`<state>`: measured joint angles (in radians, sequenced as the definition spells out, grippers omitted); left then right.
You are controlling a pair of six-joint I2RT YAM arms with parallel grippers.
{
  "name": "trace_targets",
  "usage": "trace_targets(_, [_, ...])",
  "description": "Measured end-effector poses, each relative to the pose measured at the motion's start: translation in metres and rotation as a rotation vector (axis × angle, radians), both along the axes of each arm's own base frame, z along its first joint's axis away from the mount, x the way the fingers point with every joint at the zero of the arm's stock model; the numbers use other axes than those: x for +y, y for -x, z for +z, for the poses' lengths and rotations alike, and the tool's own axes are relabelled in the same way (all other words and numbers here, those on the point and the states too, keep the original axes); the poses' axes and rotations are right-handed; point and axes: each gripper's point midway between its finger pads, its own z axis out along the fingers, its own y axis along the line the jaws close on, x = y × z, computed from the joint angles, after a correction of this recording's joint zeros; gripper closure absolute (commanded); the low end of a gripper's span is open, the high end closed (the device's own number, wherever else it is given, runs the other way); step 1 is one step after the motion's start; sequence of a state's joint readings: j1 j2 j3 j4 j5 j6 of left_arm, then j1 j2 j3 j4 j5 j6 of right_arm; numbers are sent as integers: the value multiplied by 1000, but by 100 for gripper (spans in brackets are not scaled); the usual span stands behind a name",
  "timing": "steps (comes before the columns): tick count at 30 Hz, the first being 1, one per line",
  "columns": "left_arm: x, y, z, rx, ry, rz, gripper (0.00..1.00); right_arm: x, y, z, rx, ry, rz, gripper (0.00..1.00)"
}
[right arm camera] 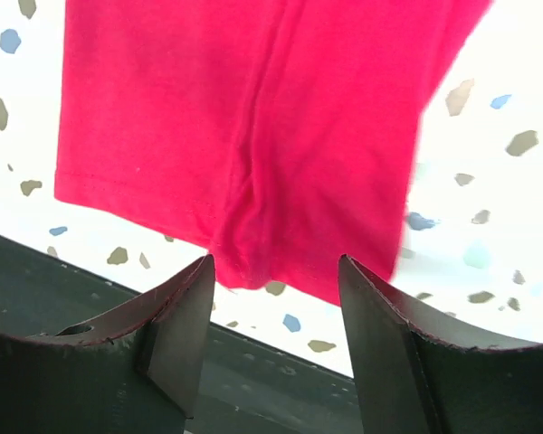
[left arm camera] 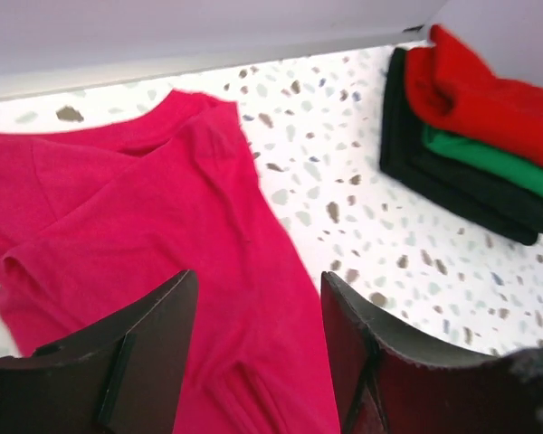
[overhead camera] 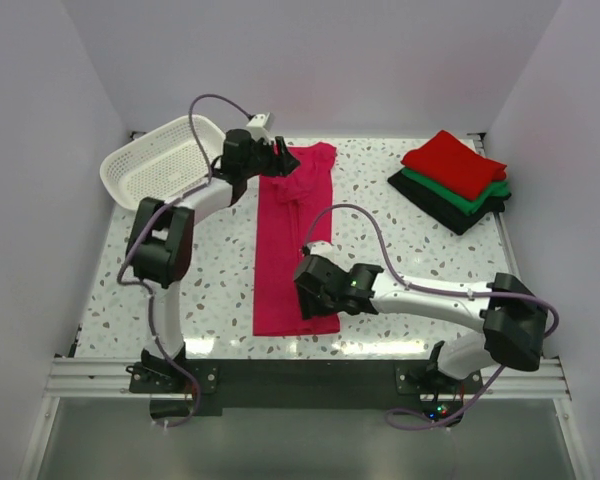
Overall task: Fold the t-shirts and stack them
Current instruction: Fold the tshirt
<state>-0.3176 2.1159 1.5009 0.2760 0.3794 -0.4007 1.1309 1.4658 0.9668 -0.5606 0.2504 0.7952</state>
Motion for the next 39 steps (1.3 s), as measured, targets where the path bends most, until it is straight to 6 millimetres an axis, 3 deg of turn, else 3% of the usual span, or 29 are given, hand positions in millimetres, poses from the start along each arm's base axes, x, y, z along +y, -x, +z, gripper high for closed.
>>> trace_targets(4, [19, 46, 73, -132, 34, 47, 38, -13, -2, 1, -19, 22, -22, 41])
trace_targets(7, [35, 94, 83, -163, 43, 92, 38, -28, 3, -16, 6, 67, -32, 42])
trace_targets(9, [43, 123, 59, -110, 24, 118, 38, -39, 7, -27, 25, 96, -36, 42])
trace_targets(14, [64, 205, -38, 129, -105, 165, 38, -57, 16, -47, 69, 135, -44, 43])
trace_targets(16, [71, 233, -55, 181, -138, 182, 38, -57, 18, -50, 79, 131, -42, 43])
trace_targets(19, [78, 258, -55, 199, -139, 204, 38, -53, 19, -53, 90, 103, -35, 46])
trace_targets(24, [88, 276, -42, 198, -132, 246, 38, -51, 23, -58, 110, 80, -32, 53])
trace_targets(31, [100, 324, -77, 368, -244, 249, 43, -53, 25, -61, 119, 70, -47, 68])
trace_targets(39, [98, 379, -104, 509, -312, 183, 44, -52, 27, -61, 133, 63, -43, 82])
